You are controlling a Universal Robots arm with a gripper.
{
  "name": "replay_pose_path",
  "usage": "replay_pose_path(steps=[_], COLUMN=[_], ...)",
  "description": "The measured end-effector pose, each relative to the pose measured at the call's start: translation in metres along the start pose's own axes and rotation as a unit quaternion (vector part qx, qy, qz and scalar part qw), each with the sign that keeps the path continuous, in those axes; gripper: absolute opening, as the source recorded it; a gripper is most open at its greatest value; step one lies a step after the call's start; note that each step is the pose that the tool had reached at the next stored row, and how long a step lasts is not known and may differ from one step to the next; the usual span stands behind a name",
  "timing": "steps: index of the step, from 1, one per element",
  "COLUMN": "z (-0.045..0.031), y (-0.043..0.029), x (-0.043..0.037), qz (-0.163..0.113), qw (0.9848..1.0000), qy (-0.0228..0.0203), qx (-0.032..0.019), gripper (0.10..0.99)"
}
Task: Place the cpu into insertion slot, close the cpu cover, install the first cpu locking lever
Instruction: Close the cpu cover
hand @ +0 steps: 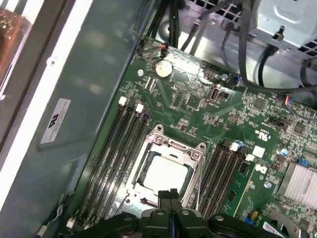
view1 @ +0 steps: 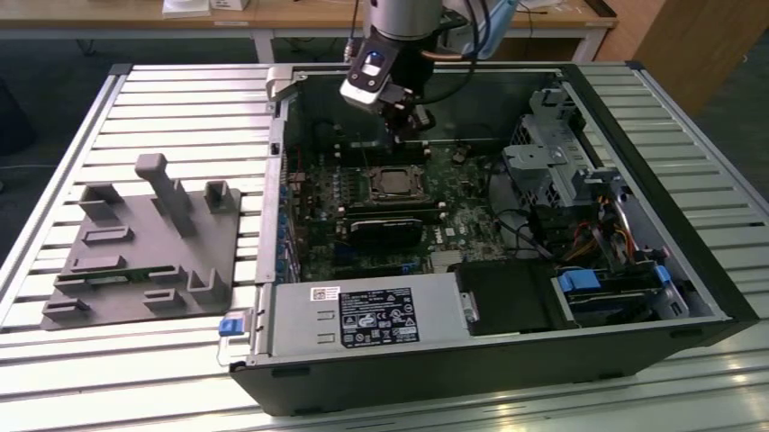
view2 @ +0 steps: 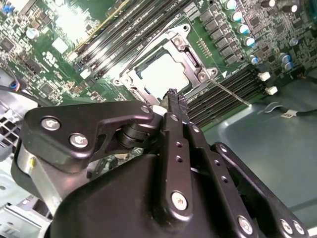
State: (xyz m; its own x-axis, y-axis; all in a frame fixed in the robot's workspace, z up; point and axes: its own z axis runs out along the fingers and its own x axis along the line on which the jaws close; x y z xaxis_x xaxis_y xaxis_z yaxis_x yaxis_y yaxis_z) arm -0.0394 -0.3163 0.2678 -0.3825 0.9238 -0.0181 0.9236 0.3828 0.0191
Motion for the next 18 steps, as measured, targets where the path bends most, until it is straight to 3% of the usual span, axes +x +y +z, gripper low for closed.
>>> replay_pose_path(steps=[10,14,18], z=[0.0000,0.0000,0.0000], y=[0.0000,0.0000,0.0000], x=[0.0000,0.0000,0.0000], qz=[-0.054,-0.091,-0.126], qw=[0.9985,0.9959,0.9920], qy=[0.0010,0.0017,0.0024], qx=[-0.0010,-0.0016,-0.0023], gripper=[0.106,0.106,0.106])
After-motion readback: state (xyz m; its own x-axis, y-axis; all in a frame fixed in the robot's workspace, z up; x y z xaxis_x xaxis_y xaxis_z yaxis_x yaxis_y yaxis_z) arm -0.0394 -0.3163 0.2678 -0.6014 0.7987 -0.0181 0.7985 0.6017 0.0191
